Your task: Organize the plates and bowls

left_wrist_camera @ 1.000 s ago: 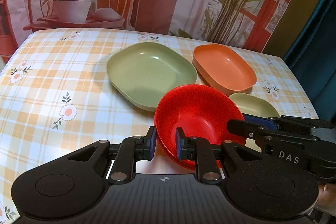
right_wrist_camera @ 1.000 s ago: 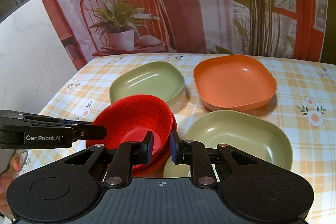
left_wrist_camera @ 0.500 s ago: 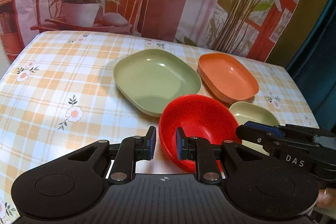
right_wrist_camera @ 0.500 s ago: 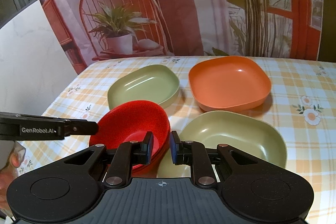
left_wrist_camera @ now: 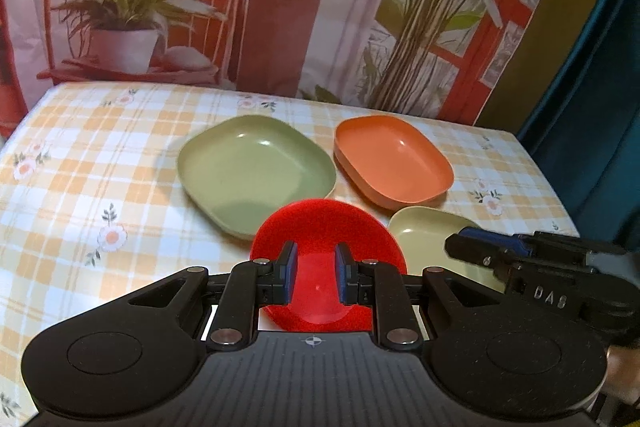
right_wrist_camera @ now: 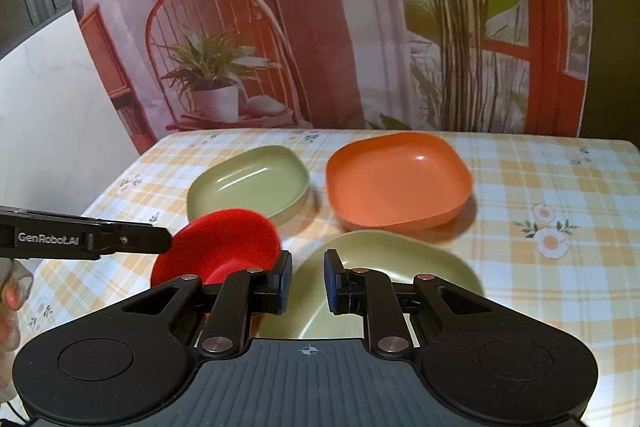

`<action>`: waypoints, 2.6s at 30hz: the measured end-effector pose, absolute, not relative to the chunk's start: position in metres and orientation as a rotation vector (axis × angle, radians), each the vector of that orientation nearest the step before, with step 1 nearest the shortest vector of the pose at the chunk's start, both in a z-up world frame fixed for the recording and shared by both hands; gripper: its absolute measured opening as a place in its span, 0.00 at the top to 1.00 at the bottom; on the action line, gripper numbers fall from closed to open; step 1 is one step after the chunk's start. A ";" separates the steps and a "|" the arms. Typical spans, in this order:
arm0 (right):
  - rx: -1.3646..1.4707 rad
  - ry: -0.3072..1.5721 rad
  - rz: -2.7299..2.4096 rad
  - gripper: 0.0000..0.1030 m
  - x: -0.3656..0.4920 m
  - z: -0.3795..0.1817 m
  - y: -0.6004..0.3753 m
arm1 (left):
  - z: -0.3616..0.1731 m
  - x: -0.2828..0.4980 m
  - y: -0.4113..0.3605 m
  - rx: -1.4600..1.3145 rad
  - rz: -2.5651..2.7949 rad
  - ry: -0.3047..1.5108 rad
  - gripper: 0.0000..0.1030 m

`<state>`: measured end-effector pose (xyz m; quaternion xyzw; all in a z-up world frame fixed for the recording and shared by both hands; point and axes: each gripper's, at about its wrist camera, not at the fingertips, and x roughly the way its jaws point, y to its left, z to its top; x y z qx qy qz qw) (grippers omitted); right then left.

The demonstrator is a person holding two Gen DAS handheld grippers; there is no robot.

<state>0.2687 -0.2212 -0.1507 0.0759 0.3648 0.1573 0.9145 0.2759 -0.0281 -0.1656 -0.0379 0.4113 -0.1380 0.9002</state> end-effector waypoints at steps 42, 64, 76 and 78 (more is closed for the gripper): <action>0.171 0.864 0.161 0.91 0.425 -0.221 -0.303 | -0.214 0.451 -0.107 -0.105 -0.297 1.040 0.80; 0.224 0.881 0.135 0.96 0.403 -0.219 -0.307 | -0.204 0.449 -0.096 -0.094 -0.292 0.985 0.94; 0.261 0.871 0.130 0.95 0.400 -0.220 -0.310 | -0.231 0.453 -0.106 -0.108 -0.307 1.064 0.93; 0.277 0.866 0.128 0.95 0.397 -0.218 -0.311 | -0.231 0.450 -0.106 -0.099 -0.306 1.061 0.93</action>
